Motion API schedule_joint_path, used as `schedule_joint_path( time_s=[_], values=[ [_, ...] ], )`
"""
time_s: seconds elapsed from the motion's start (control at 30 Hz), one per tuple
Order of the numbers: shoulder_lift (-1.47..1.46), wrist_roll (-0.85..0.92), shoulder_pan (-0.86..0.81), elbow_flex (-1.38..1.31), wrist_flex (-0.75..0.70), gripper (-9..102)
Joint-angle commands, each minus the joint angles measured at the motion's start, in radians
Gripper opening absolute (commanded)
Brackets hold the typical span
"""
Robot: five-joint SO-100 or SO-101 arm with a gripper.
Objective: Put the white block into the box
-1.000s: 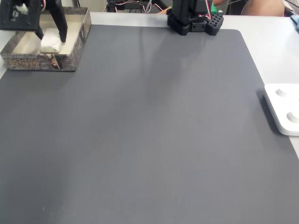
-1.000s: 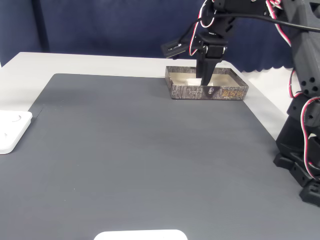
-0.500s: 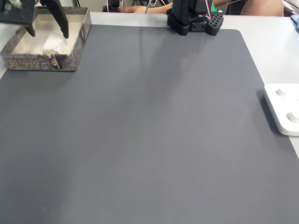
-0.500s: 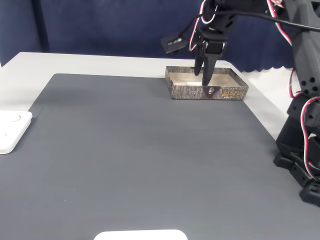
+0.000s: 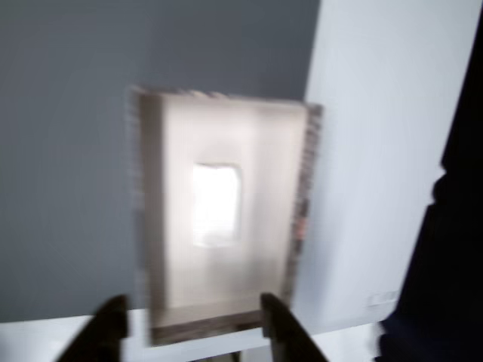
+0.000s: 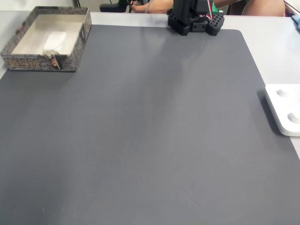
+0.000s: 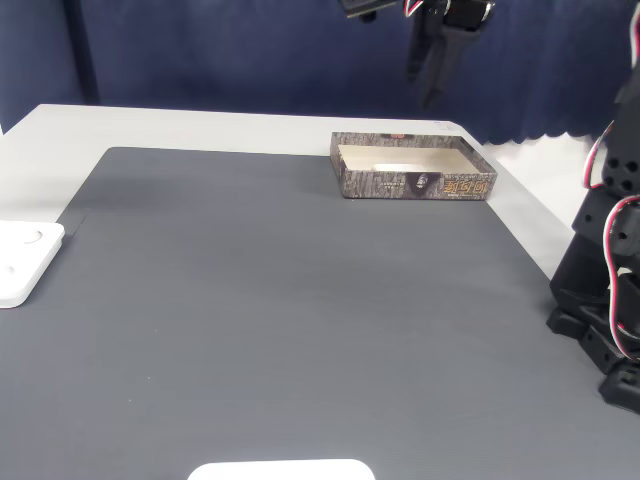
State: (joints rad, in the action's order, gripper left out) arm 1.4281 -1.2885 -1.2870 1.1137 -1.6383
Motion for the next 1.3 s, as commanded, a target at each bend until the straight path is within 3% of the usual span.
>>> schedule_joint_path(
  time_s=[0.0, 0.1, 0.5, 0.77, 0.97, 1.27],
  values=[
    [0.239, 0.206, 0.106, 0.120, -0.015, 8],
    [0.370, 0.445, 0.212, 0.245, -0.023, -1],
    [0.775, 1.134, 0.775, 0.687, 0.009, -2],
    [0.980, 1.338, 1.088, 0.950, 0.014, -2],
    [1.193, 1.465, 1.276, 1.204, 0.114, -2],
    [1.626, 1.494, 1.325, 1.562, 0.176, -2]
  ],
)
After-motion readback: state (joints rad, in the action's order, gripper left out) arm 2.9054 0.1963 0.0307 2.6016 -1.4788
